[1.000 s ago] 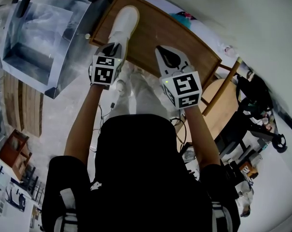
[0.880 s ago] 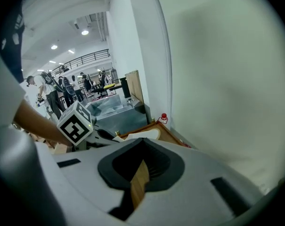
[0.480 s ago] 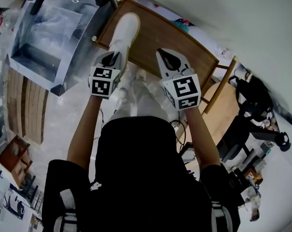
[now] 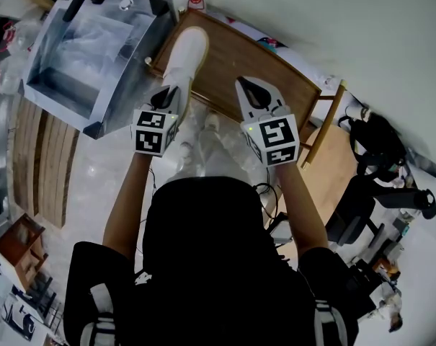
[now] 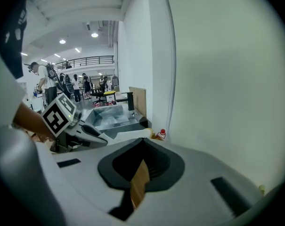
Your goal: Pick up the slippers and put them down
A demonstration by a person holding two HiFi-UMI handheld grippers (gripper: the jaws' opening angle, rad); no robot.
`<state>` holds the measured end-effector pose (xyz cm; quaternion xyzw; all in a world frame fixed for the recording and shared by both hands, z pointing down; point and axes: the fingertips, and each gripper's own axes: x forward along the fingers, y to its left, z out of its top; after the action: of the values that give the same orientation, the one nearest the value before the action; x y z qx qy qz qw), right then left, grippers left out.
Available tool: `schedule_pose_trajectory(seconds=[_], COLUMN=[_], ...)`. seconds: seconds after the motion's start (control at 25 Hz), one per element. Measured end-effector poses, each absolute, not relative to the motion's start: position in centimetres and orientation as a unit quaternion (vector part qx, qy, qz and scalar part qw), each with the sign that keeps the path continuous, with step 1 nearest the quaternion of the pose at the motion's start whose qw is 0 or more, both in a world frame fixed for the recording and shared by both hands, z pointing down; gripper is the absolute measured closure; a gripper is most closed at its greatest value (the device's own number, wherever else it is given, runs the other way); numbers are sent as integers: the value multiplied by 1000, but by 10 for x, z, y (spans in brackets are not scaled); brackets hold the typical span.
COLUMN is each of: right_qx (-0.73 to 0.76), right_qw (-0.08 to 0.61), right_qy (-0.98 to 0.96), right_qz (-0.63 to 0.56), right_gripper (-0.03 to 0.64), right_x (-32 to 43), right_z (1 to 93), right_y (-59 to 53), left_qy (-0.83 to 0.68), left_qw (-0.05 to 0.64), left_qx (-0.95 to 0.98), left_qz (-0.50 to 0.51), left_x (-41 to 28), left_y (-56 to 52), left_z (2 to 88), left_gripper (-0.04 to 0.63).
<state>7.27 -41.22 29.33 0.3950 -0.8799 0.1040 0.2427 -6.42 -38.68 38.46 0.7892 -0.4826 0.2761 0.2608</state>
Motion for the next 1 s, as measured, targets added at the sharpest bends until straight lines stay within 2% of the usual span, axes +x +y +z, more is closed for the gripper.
schedule_pose_trajectory(seconds=[1.0], right_qx=[449], right_qw=[228], right_qy=[-863], right_qz=[35], right_gripper=[617], right_x=[52], right_z=[230], right_y=[-306], left_qy=[-495], left_qw=[174], left_qx=[824], left_qz=[213], left_x=[-116], left_y=[-288], left_z=[306], left_gripper=[574])
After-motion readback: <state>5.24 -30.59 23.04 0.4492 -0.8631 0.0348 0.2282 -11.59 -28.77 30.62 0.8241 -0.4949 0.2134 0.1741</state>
